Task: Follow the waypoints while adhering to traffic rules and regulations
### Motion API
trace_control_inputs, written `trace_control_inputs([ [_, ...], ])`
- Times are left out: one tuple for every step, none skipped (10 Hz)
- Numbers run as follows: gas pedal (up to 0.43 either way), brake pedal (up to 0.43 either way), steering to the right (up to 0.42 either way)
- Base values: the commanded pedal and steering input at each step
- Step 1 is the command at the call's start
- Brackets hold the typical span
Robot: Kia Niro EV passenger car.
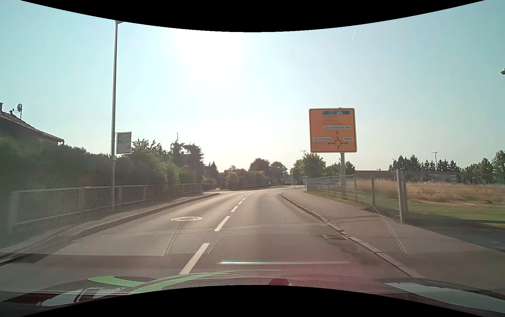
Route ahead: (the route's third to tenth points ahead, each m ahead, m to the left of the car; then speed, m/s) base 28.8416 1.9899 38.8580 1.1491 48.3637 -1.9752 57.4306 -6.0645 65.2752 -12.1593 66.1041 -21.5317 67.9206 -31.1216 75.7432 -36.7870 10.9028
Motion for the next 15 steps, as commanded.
trace_control_inputs([
  [0.0,0.0,-0.001],
  [0.0,0.0,-0.002],
  [0.0,0.0,-0.001],
  [0.0,0.0,-0.001],
  [0.0,0.0,0.0],
  [0.0,0.0,-0.001],
  [0.0,0.0,0.0],
  [0.0,0.0,0.0],
  [0.0,0.0,0.0],
  [0.0,0.0,0.0],
  [0.0,0.0,0.0],
  [0.0,0.0,0.0],
  [0.0,0.0,0.0],
  [0.0,0.0,0.001],
  [0.0,0.006,0.002],
])
